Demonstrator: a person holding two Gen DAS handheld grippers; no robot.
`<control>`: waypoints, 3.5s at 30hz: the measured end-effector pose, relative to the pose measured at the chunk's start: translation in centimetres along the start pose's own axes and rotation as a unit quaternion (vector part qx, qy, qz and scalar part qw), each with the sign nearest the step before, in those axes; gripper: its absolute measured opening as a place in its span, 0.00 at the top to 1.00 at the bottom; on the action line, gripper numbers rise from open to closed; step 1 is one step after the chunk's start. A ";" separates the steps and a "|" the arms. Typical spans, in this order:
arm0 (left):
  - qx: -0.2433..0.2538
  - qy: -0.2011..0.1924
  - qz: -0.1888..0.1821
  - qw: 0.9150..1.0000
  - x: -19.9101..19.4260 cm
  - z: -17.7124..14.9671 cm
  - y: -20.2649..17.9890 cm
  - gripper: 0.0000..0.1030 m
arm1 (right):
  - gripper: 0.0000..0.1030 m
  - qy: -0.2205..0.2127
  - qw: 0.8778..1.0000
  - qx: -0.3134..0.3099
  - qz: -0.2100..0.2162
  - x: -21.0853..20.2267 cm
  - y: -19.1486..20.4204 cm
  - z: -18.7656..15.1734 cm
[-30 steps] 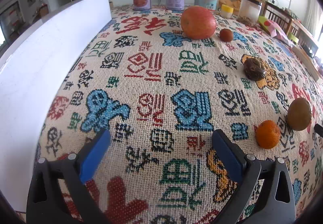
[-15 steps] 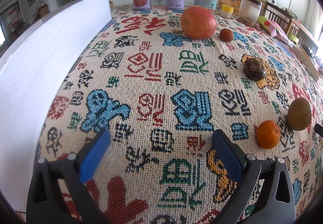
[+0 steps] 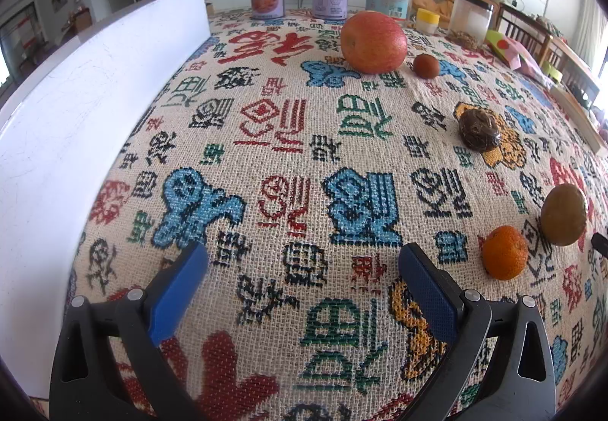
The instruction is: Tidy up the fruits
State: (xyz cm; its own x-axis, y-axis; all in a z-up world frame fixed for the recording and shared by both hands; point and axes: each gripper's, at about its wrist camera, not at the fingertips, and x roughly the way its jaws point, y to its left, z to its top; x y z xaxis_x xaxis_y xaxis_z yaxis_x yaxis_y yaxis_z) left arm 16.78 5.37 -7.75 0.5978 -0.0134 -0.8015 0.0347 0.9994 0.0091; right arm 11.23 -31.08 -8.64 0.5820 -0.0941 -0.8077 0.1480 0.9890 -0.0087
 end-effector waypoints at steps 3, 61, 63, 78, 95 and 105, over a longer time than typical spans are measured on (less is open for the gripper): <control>0.000 0.000 0.000 1.000 0.0 0.0 0.0 0.01 | 0.00 0.000 1.000 0.000 0.000 0.0 0.0 0.0; -0.088 0.024 -0.150 0.985 2.4 8.1 5.5 0.45 | 0.00 0.000 1.000 0.001 0.000 0.1 0.1 0.1; -0.046 0.010 -0.124 0.991 1.0 6.8 5.1 0.45 | 0.00 0.000 1.000 0.001 0.000 0.1 0.1 0.1; 0.199 -0.050 -0.056 0.977 -3.8 1.6 -3.3 0.44 | 0.00 0.000 1.000 0.001 0.000 0.1 0.1 0.1; 0.037 -0.046 -0.084 0.995 -3.8 4.2 4.9 0.31 | 0.00 0.000 1.000 0.001 0.000 0.2 0.1 0.1; 0.008 -0.059 -0.105 0.993 -4.5 3.9 5.5 0.18 | 0.00 0.000 1.000 0.001 0.000 0.2 0.1 0.2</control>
State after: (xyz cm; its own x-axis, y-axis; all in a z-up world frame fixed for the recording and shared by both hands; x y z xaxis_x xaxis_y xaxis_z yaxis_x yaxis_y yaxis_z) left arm 17.37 10.82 -1.75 0.6660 -0.2264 -0.7108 0.1808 0.9734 -0.1406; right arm 11.48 -30.99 -8.70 0.5824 -0.0937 -0.8075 0.1499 0.9887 -0.0066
